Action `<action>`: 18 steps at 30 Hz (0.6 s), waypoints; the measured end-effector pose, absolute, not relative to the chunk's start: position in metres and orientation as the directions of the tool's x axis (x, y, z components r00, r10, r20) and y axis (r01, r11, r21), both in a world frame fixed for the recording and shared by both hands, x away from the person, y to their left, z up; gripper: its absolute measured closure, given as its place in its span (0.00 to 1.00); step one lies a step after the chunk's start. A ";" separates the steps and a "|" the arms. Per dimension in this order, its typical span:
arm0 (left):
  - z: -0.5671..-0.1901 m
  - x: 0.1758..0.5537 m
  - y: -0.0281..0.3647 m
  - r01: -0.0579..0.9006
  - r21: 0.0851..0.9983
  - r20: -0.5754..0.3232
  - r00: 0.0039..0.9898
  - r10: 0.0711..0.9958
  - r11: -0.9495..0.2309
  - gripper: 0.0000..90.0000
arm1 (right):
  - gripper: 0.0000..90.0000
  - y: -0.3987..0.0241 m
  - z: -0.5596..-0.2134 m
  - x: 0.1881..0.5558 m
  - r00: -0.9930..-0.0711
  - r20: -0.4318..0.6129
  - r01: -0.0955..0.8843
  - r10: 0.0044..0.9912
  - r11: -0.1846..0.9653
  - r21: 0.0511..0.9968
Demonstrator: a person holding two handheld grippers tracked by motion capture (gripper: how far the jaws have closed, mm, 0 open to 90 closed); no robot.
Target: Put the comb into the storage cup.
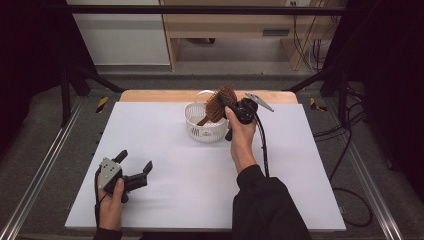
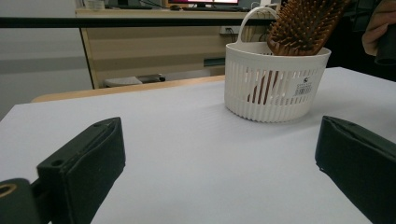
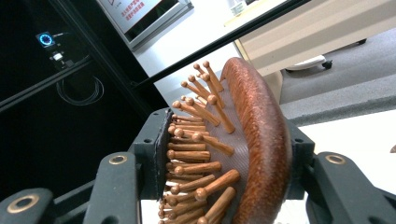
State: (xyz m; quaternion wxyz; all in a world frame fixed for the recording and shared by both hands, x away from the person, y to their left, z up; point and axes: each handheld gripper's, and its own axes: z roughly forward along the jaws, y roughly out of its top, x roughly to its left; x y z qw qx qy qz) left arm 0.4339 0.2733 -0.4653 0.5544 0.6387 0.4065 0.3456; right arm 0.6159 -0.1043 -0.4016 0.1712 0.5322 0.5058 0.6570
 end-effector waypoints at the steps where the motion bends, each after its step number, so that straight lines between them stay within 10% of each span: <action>1: -0.465 0.434 0.273 0.136 0.989 -0.010 0.430 0.903 -0.054 0.02 | 0.52 -0.105 -0.402 0.616 -0.374 0.529 0.315 0.762 -0.431 0.845; 18: -0.466 0.434 0.273 0.138 0.989 -0.013 0.430 0.903 -0.051 0.02 | 0.50 -0.113 -0.407 0.619 -0.356 0.530 0.335 0.769 -0.424 0.841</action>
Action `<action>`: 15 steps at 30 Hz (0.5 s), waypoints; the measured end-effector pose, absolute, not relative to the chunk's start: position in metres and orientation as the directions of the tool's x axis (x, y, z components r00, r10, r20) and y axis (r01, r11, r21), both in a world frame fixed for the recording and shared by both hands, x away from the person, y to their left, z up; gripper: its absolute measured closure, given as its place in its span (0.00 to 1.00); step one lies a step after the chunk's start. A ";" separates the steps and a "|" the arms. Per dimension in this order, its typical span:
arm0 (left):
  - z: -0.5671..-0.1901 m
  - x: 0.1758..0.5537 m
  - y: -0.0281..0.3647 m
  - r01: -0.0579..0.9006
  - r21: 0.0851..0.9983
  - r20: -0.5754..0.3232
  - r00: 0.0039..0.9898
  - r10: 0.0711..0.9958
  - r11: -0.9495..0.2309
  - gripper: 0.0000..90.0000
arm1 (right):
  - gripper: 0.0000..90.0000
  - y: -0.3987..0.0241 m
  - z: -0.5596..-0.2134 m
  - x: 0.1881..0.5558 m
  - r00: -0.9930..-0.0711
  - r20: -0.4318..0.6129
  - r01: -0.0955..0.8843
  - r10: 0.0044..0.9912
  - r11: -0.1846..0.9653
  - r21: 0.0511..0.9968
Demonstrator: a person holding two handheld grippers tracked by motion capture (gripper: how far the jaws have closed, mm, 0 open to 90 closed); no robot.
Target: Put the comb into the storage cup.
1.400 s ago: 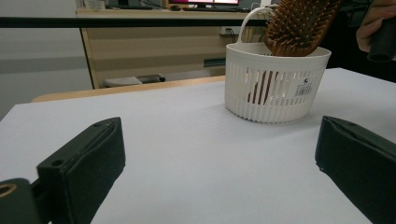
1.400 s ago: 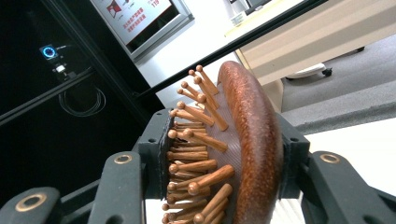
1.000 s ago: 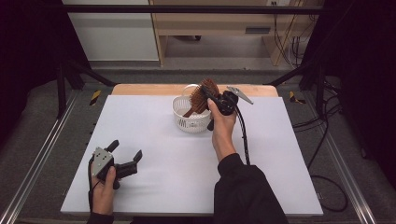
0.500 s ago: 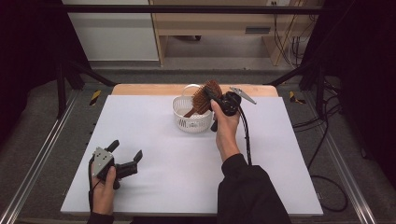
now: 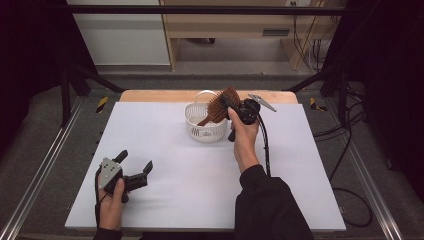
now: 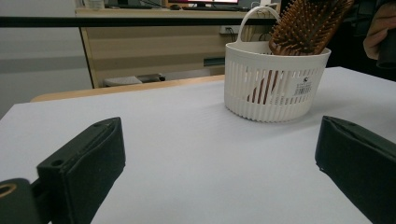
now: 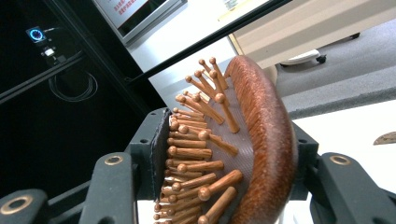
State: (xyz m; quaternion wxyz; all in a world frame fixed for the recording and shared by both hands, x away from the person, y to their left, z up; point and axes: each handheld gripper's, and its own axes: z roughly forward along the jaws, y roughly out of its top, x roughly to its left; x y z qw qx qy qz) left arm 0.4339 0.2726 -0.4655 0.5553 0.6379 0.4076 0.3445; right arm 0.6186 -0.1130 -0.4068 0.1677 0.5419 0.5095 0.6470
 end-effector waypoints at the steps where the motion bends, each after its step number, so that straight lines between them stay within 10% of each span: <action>1: -0.466 0.434 0.273 0.138 0.989 -0.013 0.430 0.903 -0.051 0.02 | 0.50 -0.113 -0.407 0.619 -0.356 0.531 0.337 0.769 -0.424 0.841; 15: -0.466 0.434 0.271 0.140 0.989 -0.015 0.435 0.900 -0.052 0.02 | 0.48 -0.122 -0.412 0.622 -0.336 0.539 0.363 0.772 -0.422 0.831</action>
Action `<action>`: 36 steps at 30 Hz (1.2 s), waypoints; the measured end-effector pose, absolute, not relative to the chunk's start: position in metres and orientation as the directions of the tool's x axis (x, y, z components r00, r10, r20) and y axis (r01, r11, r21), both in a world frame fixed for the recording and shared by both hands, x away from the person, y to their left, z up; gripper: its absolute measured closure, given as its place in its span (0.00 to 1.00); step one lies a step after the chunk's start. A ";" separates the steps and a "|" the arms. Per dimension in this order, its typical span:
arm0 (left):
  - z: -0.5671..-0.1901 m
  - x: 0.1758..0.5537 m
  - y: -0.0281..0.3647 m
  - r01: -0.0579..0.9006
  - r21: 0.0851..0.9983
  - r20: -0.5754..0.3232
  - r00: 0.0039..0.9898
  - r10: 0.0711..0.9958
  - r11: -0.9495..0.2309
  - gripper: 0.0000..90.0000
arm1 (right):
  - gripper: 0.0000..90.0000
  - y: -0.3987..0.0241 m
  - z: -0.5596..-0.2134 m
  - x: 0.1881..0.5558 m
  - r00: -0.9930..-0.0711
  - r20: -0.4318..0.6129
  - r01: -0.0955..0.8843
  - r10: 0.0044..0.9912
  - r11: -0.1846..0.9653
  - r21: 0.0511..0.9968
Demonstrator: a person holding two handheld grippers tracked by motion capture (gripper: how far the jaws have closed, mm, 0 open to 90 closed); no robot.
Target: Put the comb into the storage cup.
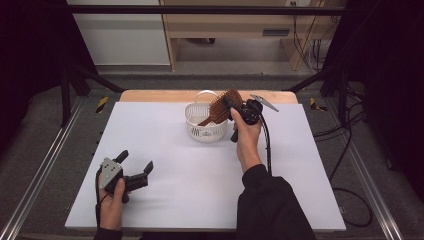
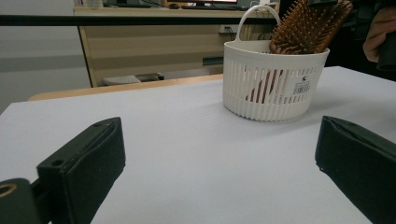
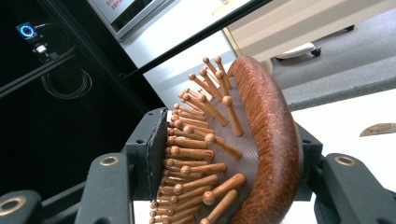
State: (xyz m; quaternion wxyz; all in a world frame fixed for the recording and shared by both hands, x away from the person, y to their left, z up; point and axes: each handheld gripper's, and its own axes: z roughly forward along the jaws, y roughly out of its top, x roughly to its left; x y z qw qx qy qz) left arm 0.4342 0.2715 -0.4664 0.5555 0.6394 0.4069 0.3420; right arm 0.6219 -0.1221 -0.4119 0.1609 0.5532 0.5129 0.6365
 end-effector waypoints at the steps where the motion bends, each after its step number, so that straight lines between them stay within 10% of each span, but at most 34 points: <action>1: -0.466 0.434 0.271 0.140 0.989 -0.014 0.435 0.900 -0.053 0.02 | 0.47 -0.123 -0.412 0.622 -0.336 0.540 0.365 0.772 -0.422 0.830; 36: -0.466 0.434 0.276 0.130 0.990 -0.012 0.412 0.911 -0.045 0.02 | 0.17 -0.140 -0.399 0.611 -0.330 0.382 0.331 0.863 -0.273 0.903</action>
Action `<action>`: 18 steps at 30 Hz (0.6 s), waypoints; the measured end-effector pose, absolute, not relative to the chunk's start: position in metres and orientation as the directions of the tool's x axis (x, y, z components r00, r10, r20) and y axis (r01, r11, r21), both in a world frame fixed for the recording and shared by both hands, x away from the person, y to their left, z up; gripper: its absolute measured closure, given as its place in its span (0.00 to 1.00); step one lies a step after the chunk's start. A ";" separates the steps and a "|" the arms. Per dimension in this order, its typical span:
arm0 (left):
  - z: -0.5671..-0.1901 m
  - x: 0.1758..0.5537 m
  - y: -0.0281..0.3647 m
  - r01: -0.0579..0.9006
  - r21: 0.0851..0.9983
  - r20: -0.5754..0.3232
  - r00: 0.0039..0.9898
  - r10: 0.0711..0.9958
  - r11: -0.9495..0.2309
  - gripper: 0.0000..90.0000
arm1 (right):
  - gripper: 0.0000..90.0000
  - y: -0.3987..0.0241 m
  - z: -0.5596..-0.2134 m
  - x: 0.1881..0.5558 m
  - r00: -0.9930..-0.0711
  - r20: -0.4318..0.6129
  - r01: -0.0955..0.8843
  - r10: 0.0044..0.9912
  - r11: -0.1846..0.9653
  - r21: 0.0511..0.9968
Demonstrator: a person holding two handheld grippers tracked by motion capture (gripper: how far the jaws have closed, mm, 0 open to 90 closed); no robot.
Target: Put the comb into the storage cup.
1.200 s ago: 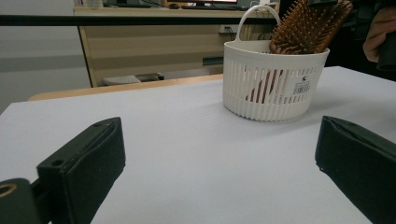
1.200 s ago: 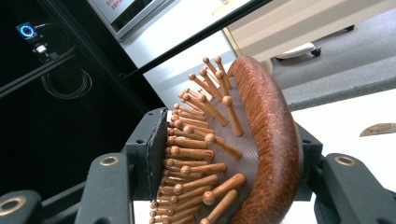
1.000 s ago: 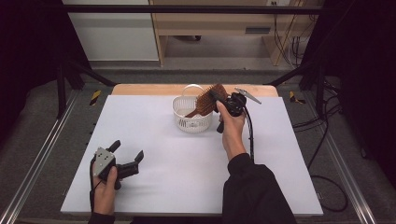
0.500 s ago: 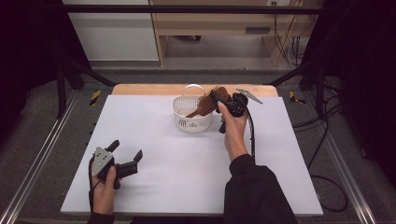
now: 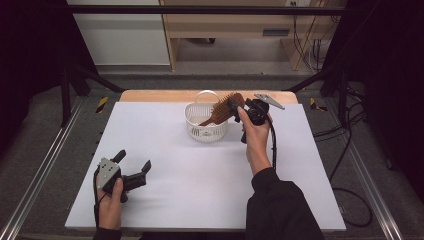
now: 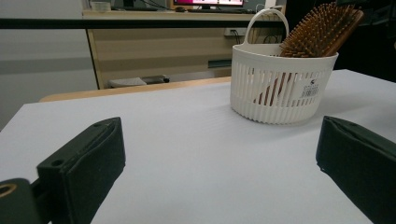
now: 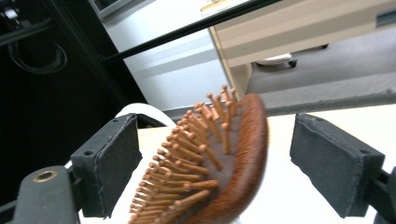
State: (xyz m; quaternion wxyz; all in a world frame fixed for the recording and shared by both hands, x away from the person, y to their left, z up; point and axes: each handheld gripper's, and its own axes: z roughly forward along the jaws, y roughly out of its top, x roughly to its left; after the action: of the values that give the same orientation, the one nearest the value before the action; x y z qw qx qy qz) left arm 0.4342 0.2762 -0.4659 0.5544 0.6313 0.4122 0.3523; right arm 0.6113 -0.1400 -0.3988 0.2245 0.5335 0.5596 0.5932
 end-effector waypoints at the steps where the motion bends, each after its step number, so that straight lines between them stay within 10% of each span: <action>1: -0.466 0.434 0.277 0.131 0.990 -0.011 0.411 0.911 -0.047 0.02 | 0.17 -0.142 -0.398 0.611 -0.329 0.371 0.326 0.868 -0.264 0.908; 18: -0.466 0.435 0.282 0.124 0.991 -0.002 0.392 0.920 -0.051 0.01 | 0.10 -0.143 -0.395 0.606 -0.425 0.290 0.320 0.857 -0.157 0.934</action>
State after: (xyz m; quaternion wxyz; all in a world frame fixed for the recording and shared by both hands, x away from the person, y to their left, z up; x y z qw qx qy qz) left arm 0.4348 0.2823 -0.4660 0.5495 0.6279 0.4155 0.3621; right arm 0.6063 -0.1432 -0.3948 0.2290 0.4846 0.6074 0.5863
